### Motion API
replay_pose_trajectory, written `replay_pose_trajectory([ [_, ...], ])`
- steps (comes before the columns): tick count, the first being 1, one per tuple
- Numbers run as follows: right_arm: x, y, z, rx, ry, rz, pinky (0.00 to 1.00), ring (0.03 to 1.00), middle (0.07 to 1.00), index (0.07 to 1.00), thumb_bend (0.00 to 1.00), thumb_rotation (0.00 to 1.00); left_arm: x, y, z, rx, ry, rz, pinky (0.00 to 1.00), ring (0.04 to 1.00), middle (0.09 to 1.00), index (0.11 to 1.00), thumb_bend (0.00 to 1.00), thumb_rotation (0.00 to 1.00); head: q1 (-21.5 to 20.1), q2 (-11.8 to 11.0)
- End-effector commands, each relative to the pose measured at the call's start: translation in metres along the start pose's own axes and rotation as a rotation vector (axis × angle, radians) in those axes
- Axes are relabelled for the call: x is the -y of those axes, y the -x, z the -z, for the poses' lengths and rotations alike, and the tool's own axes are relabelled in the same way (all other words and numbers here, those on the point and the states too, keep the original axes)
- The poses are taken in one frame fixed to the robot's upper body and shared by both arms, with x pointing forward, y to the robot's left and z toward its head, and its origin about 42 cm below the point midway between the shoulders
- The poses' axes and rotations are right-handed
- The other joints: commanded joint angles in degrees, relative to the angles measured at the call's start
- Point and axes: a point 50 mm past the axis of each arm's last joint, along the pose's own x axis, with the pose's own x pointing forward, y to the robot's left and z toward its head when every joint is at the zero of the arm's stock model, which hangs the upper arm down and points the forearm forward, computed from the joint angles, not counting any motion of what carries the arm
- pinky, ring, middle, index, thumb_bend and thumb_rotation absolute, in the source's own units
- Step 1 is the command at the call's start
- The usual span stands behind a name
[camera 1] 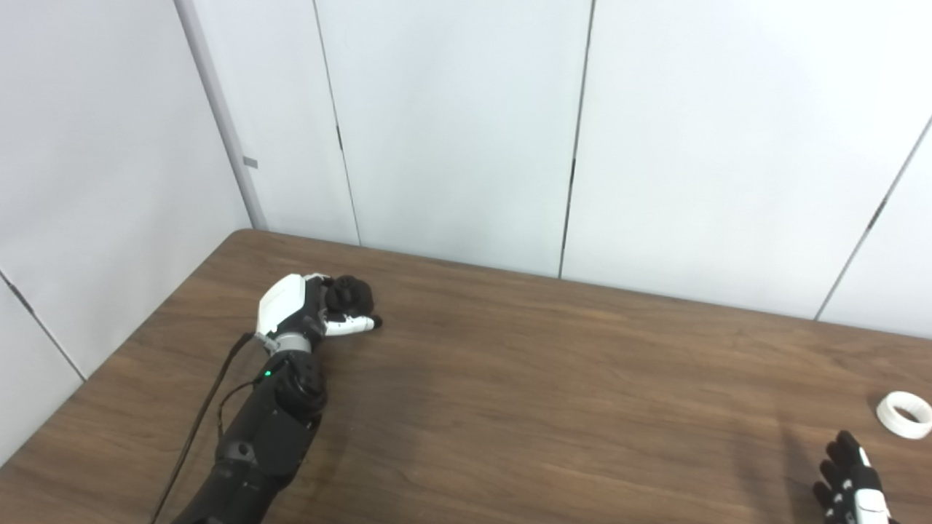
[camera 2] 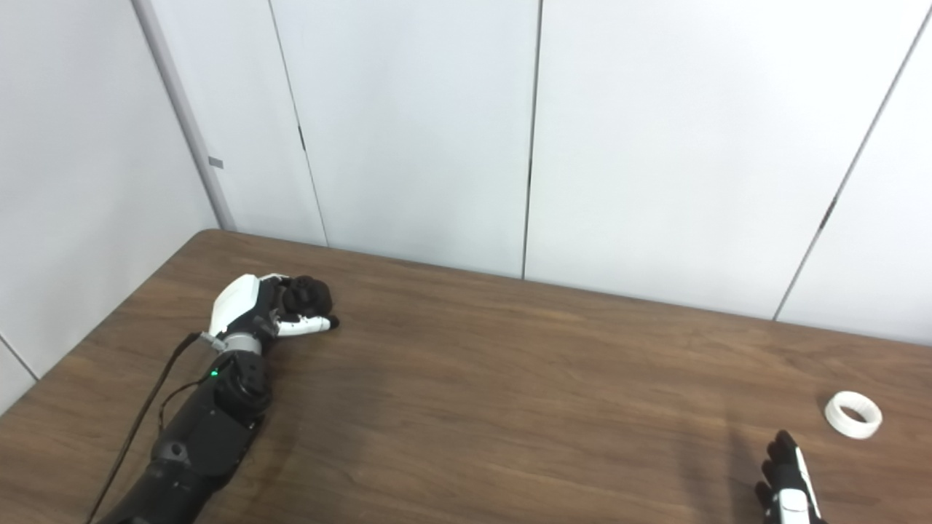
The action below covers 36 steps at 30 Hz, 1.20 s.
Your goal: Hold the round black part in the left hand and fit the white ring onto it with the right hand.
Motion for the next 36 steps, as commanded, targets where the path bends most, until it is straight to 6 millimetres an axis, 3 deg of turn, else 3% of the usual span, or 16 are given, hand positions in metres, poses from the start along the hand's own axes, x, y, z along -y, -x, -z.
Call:
replay_pose_trajectory([
  [1,0.0008,0.0028,-0.002,0.015,0.01,-0.014,1.0,1.0,1.0,1.0,0.33,1.0,-0.0206,-0.0124,-0.0229,0.067,0.025,-0.079,1.0,0.965,0.909,0.774,0.98,0.33,0.0,0.0],
  [19,0.0023,0.0038,-0.0013,0.007,0.008,-0.005,1.0,1.0,1.0,1.0,0.34,1.0,-0.0191,-0.0127,-0.0185,0.051,0.034,-0.093,1.0,0.942,0.875,0.694,0.95,0.32,0.2,0.3],
  [23,0.0033,0.0041,-0.0015,0.008,0.011,-0.004,1.0,1.0,1.0,1.0,0.35,1.0,-0.0191,-0.0099,-0.0176,0.058,0.121,-0.123,1.0,0.911,0.827,0.58,0.88,0.17,0.3,0.3],
  [24,0.0037,0.004,-0.0015,0.009,0.009,-0.006,1.0,1.0,1.0,1.0,0.34,1.0,-0.019,-0.0095,-0.0174,0.063,0.12,-0.129,1.0,0.905,0.819,0.536,0.71,0.12,0.3,0.3],
  [26,0.004,0.004,-0.0013,0.008,0.007,-0.007,1.0,1.0,1.0,1.0,0.35,1.0,-0.0187,-0.0097,-0.0167,0.068,0.115,-0.136,1.0,0.891,0.801,0.497,0.56,0.07,0.3,0.3],
  [36,0.0045,0.0034,-0.0017,0.017,0.003,-0.007,1.0,1.0,1.0,1.0,0.34,1.0,-0.0157,-0.0095,-0.0142,0.096,0.109,-0.151,1.0,0.858,0.737,0.483,0.52,0.05,0.3,0.3],
])
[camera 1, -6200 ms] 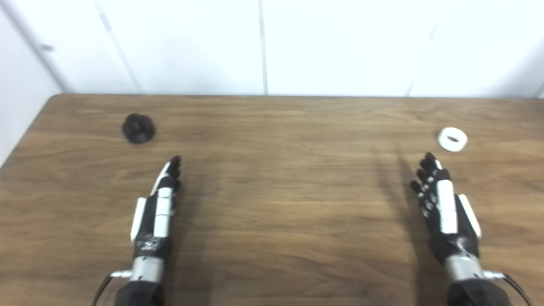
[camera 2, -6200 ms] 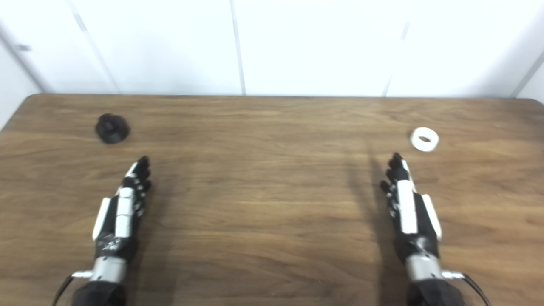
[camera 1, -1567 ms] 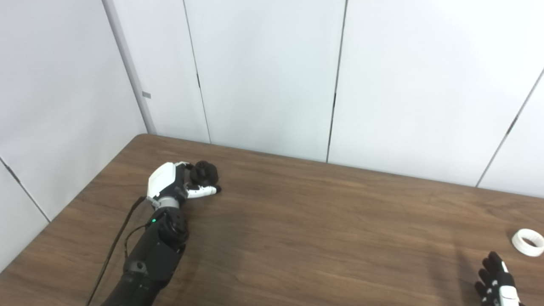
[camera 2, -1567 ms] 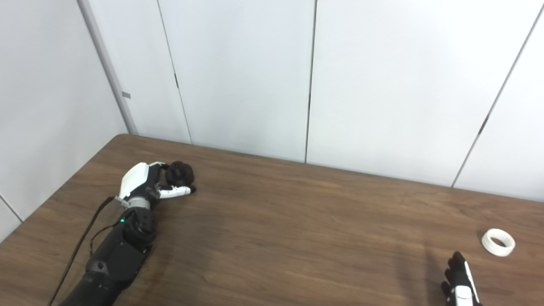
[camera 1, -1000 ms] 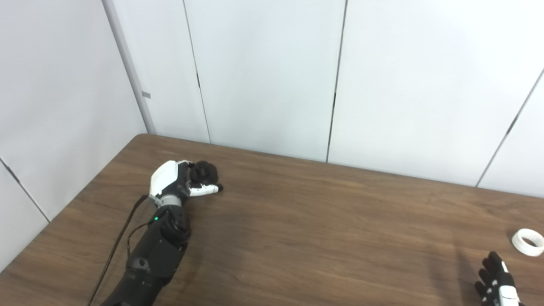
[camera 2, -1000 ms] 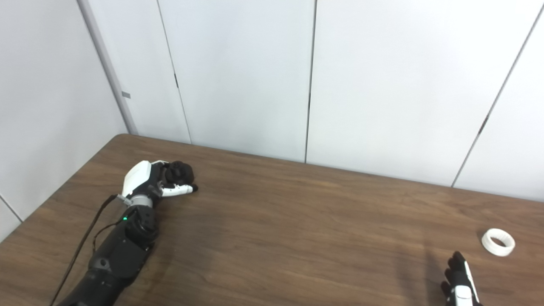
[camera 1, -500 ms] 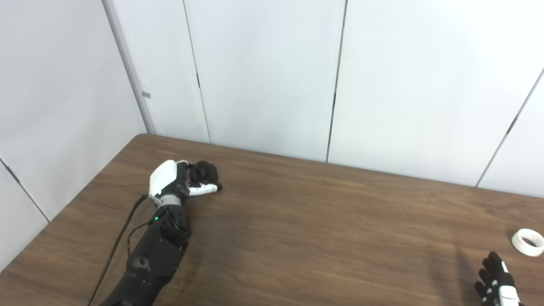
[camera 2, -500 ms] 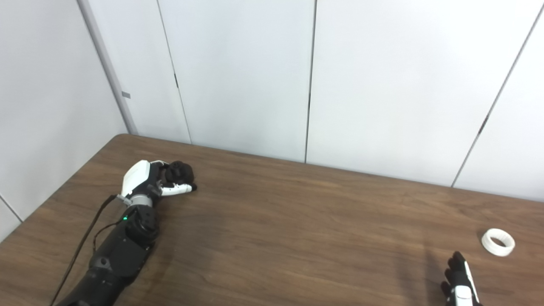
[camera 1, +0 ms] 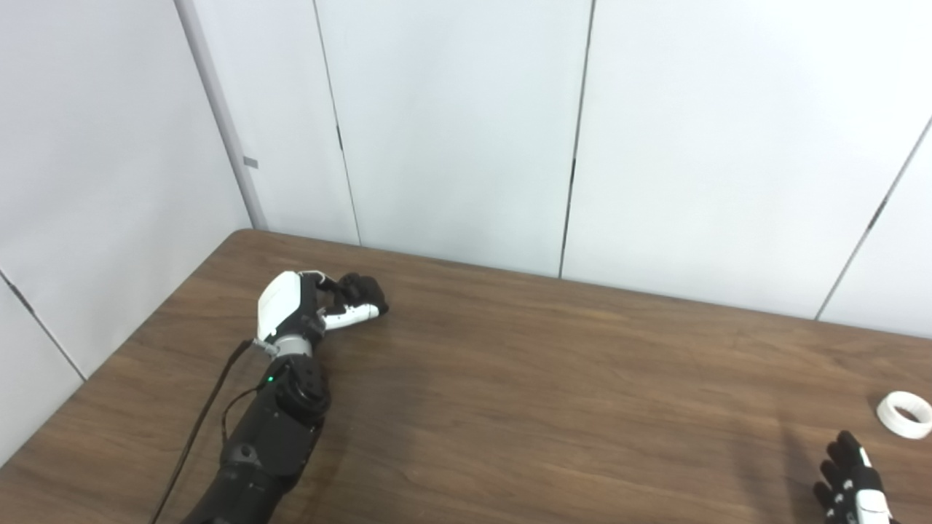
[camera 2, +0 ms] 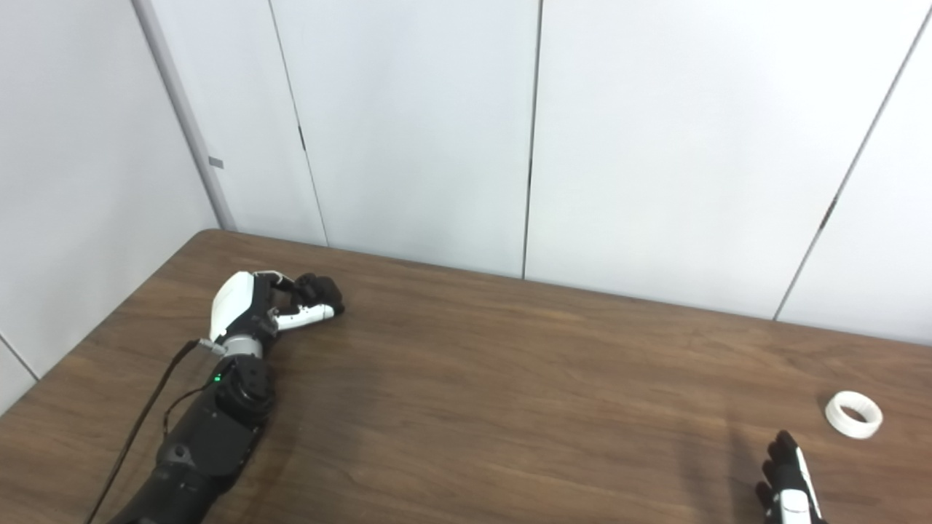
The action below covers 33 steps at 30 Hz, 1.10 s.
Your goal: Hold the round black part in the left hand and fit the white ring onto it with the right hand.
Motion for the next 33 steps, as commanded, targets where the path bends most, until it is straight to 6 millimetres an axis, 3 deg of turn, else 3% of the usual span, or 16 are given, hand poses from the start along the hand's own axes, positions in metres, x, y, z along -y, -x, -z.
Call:
replay_pose_trajectory([
  [1,0.003,0.003,-0.002,0.015,0.005,-0.006,1.0,1.0,1.0,1.0,0.34,1.0,-0.018,-0.011,-0.018,0.066,0.013,-0.076,1.0,0.865,0.741,0.483,0.52,0.05,0.1,0.0],
  [8,0.003,0.002,-0.003,0.017,0.0,-0.009,1.0,1.0,1.0,1.0,0.35,1.0,-0.021,-0.008,-0.019,0.068,0.006,-0.068,1.0,0.864,0.74,0.484,0.52,0.05,-0.7,0.5],
  [12,0.0,0.002,-0.002,0.017,0.0,-0.011,1.0,1.0,1.0,1.0,0.36,1.0,-0.025,0.006,-0.025,0.111,0.017,-0.047,1.0,0.855,0.75,0.485,0.52,0.05,-1.7,0.8],
  [19,-0.006,0.001,0.0,0.023,0.005,-0.009,1.0,1.0,0.998,1.0,0.34,1.0,-0.023,0.046,-0.035,0.222,0.021,0.016,0.97,0.867,0.753,0.485,0.52,0.05,-3.9,1.6],
  [26,-0.009,-0.003,0.002,0.027,0.02,-0.009,1.0,1.0,0.985,1.0,0.39,1.0,-0.01,0.094,-0.061,0.382,0.0,0.107,1.0,0.84,0.748,0.485,0.52,0.05,-7.3,3.1],
  [33,-0.013,-0.006,0.006,0.032,0.033,-0.005,1.0,0.981,0.966,0.999,0.45,1.0,0.008,0.129,-0.082,0.496,-0.021,0.168,1.0,0.832,0.745,0.484,0.52,0.05,-10.3,4.5],
])
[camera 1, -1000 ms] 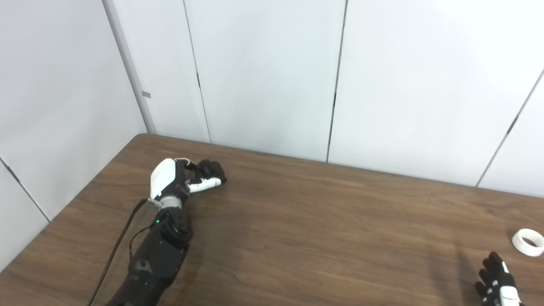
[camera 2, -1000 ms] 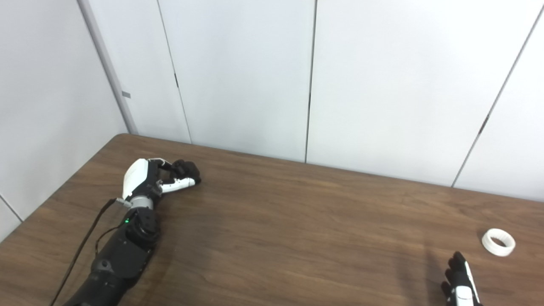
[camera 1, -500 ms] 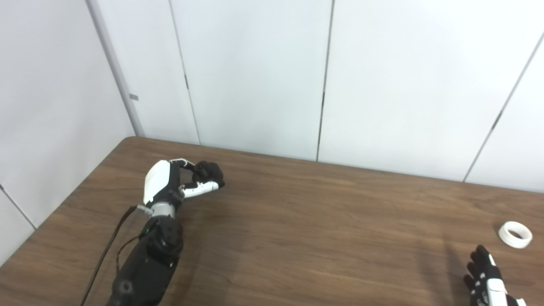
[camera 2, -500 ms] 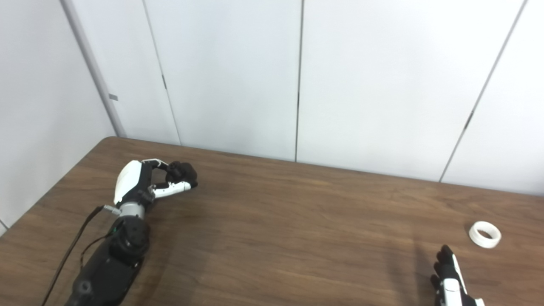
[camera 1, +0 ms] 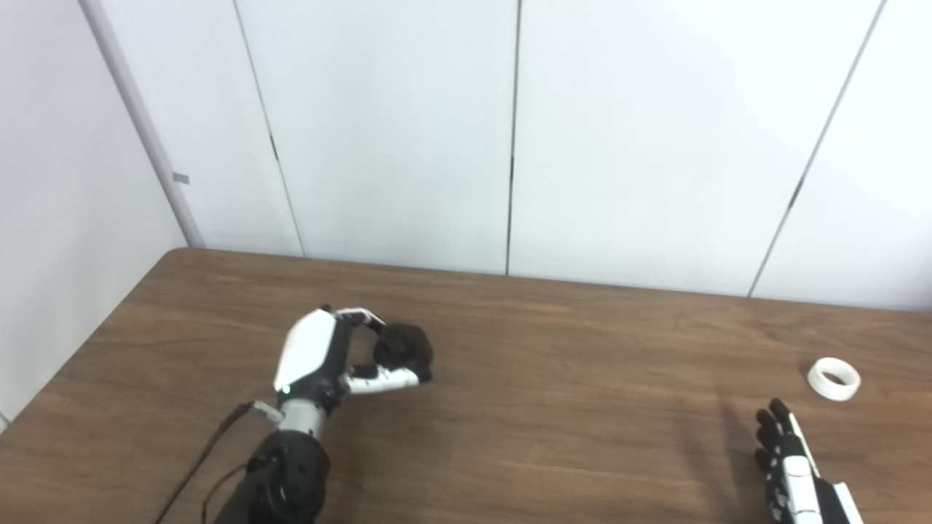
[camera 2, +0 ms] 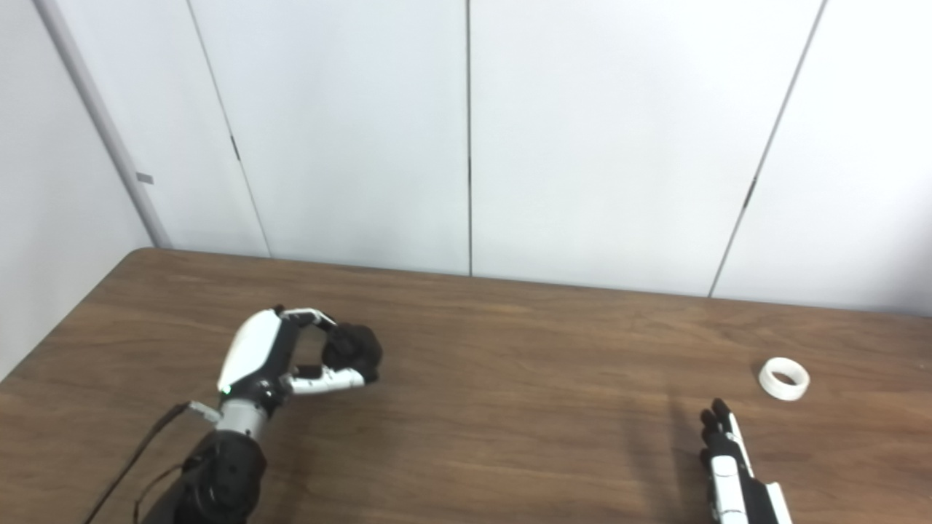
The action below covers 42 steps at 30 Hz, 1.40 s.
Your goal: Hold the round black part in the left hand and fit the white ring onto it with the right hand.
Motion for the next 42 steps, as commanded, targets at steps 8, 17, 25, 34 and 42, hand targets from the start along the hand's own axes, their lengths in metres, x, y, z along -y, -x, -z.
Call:
replay_pose_trajectory([
  [8,-0.012,-0.002,-0.004,-0.004,0.01,0.003,1.0,0.969,0.962,0.987,0.53,1.0,0.015,0.026,-0.043,0.212,-0.08,0.015,1.0,0.838,0.752,0.484,0.52,0.05,-5.1,2.4],
  [17,-0.025,-0.003,-0.012,-0.002,0.005,0.006,1.0,0.973,0.962,0.978,0.56,1.0,0.038,0.057,-0.058,0.308,-0.134,0.095,1.0,0.836,0.758,0.484,0.52,0.05,-9.1,5.0],
  [25,-0.031,-0.004,-0.021,-0.002,-0.009,0.012,1.0,0.958,0.943,0.973,0.56,1.0,0.055,0.081,-0.06,0.365,-0.189,0.161,1.0,0.836,0.754,0.484,0.52,0.06,-10.3,6.6],
  [34,-0.033,-0.006,-0.029,-0.002,-0.001,0.014,1.0,0.958,0.939,0.97,0.57,1.0,0.07,0.096,-0.06,0.383,-0.199,0.2,1.0,0.836,0.752,0.484,0.52,0.06,-11.6,8.8],
  [42,-0.032,-0.007,-0.035,-0.006,0.002,0.015,1.0,0.969,0.941,0.97,0.6,1.0,0.083,0.103,-0.063,0.382,-0.196,0.211,1.0,0.843,0.752,0.485,0.52,0.05,-12.9,10.4],
])
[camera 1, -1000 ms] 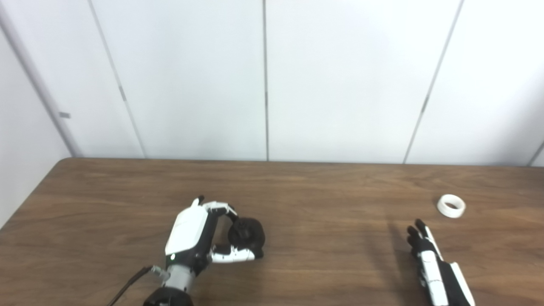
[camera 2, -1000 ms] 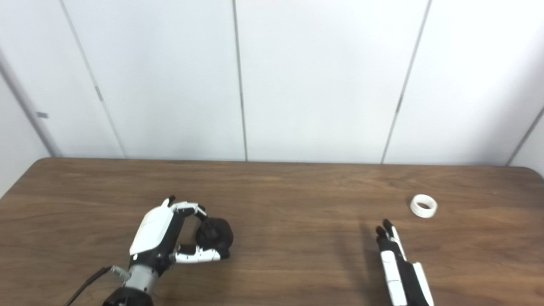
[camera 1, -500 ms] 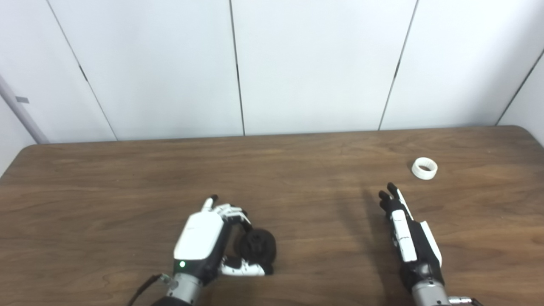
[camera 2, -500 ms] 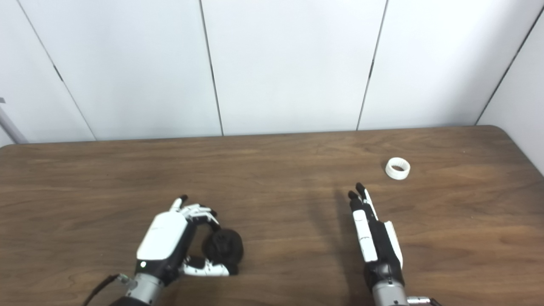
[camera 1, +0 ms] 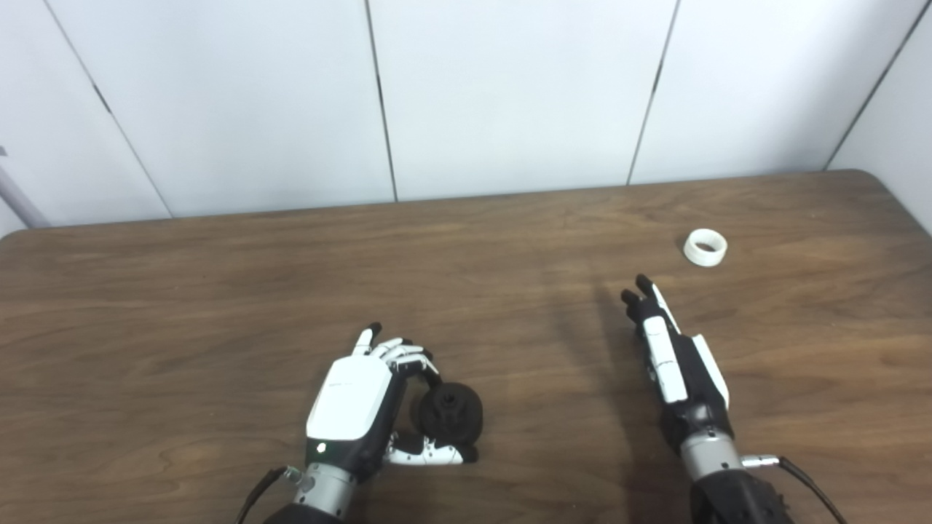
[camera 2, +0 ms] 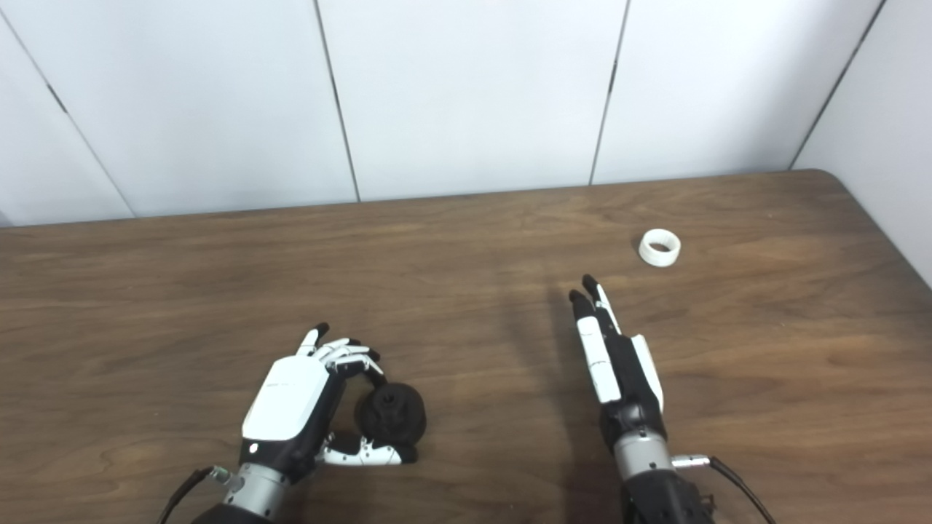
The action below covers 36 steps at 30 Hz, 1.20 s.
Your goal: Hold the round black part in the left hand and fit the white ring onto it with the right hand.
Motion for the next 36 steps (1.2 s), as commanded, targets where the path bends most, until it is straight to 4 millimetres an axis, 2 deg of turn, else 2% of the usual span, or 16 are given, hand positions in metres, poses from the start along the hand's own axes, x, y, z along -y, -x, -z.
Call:
replay_pose_trajectory([
  [1,-0.004,-0.002,-0.017,0.061,-0.014,-0.014,1.0,0.968,0.941,0.969,0.6,1.0,0.001,-0.001,-0.003,0.021,-0.019,-0.019,1.0,0.843,0.752,0.485,0.52,0.05,-0.5,0.6],
  [8,0.002,-0.007,-0.025,0.083,-0.013,-0.003,1.0,0.961,0.944,0.963,0.57,0.99,0.007,0.001,-0.003,0.018,-0.011,-0.013,1.0,0.846,0.754,0.485,0.52,0.05,-1.2,1.2],
  [11,0.006,-0.01,-0.03,0.095,-0.013,0.007,1.0,0.955,0.946,0.956,0.54,0.85,0.009,0.002,-0.003,0.016,-0.018,-0.01,1.0,0.85,0.755,0.485,0.52,0.05,-1.2,1.2],
  [12,0.008,-0.012,-0.032,0.101,-0.012,0.017,1.0,0.954,0.946,0.955,0.53,0.83,0.009,0.002,-0.002,0.018,-0.018,-0.008,1.0,0.85,0.755,0.485,0.52,0.05,-1.2,1.2],
  [14,0.012,-0.015,-0.036,0.122,0.026,0.048,0.93,0.924,0.923,0.897,0.54,0.65,0.009,0.003,-0.002,0.019,-0.017,-0.003,1.0,0.854,0.758,0.485,0.52,0.05,-1.2,1.2],
  [15,0.016,-0.018,-0.04,0.129,0.09,0.073,0.9,0.911,0.914,0.876,0.54,0.6,0.009,0.003,-0.001,0.019,-0.015,-0.003,1.0,0.855,0.759,0.485,0.52,0.05,-1.2,1.2],
  [19,0.031,-0.028,-0.055,0.157,0.292,0.164,0.85,0.871,0.845,0.752,0.68,0.39,0.009,0.004,0.001,0.02,-0.015,-0.006,1.0,0.851,0.758,0.485,0.52,0.05,-3.9,1.2],
  [21,0.036,-0.032,-0.06,0.161,0.348,0.184,0.84,0.862,0.834,0.721,0.73,0.33,0.009,0.005,0.002,0.018,-0.017,-0.004,1.0,0.852,0.758,0.485,0.52,0.05,-4.4,1.1],
  [24,0.048,-0.04,-0.069,0.178,0.438,0.208,0.87,0.882,0.852,0.695,0.79,0.25,0.009,0.006,0.004,0.016,-0.022,0.0,1.0,0.854,0.758,0.485,0.52,0.05,-6.1,0.8],
  [29,0.067,-0.053,-0.083,0.204,0.575,0.248,0.88,0.892,0.866,0.655,0.87,0.2,0.009,0.008,0.01,0.011,-0.019,0.001,1.0,0.846,0.755,0.485,0.52,0.05,-8.4,0.3],
  [33,0.078,-0.064,-0.091,0.205,0.699,0.271,0.9,0.918,0.886,0.661,0.88,0.21,0.007,0.012,0.014,-0.003,-0.02,0.005,1.0,0.846,0.756,0.485,0.52,0.05,-10.8,-0.4],
  [36,0.085,-0.075,-0.095,0.204,0.765,0.286,0.99,0.989,0.935,0.672,0.88,0.17,0.006,0.013,0.017,-0.002,-0.017,0.006,1.0,0.846,0.755,0.485,0.52,0.05,-12.3,-0.9],
])
